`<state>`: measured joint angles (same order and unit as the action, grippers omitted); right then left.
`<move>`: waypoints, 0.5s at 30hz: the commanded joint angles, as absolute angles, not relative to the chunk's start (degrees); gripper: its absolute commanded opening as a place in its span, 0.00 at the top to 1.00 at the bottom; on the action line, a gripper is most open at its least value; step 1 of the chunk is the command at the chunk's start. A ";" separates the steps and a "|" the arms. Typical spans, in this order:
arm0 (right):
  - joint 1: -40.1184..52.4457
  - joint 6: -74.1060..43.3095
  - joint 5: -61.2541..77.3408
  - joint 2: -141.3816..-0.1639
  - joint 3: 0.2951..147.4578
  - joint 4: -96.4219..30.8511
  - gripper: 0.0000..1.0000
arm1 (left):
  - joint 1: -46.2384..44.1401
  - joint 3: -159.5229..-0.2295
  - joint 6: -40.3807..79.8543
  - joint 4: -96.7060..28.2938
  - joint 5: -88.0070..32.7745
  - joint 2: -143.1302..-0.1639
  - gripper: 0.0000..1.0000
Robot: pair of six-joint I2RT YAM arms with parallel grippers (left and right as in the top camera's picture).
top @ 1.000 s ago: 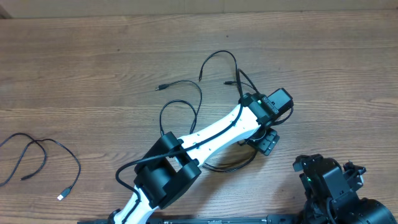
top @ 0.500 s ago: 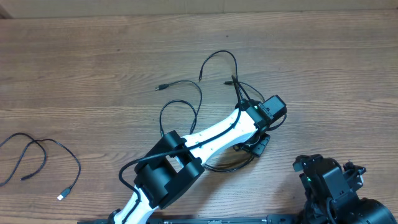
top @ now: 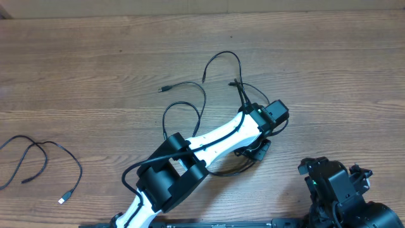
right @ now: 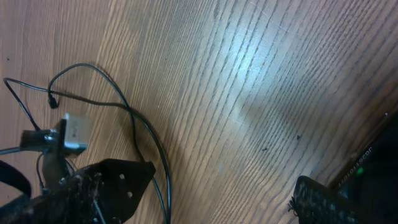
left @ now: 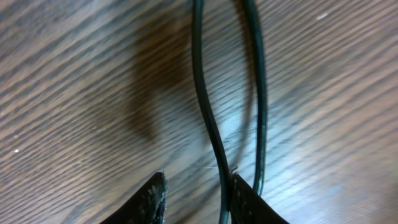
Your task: Untangle cables
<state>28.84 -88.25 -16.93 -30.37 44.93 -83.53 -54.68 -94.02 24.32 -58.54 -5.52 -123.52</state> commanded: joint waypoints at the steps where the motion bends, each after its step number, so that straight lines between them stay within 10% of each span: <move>1: 28.42 -88.51 -17.96 -30.06 45.43 -83.29 0.00 | -54.37 -93.03 24.91 -58.70 -2.33 -123.48 0.67; 15: 28.42 -88.51 -17.93 -30.06 45.43 -83.29 0.00 | -54.41 -91.66 24.91 -65.21 -2.57 -123.48 0.49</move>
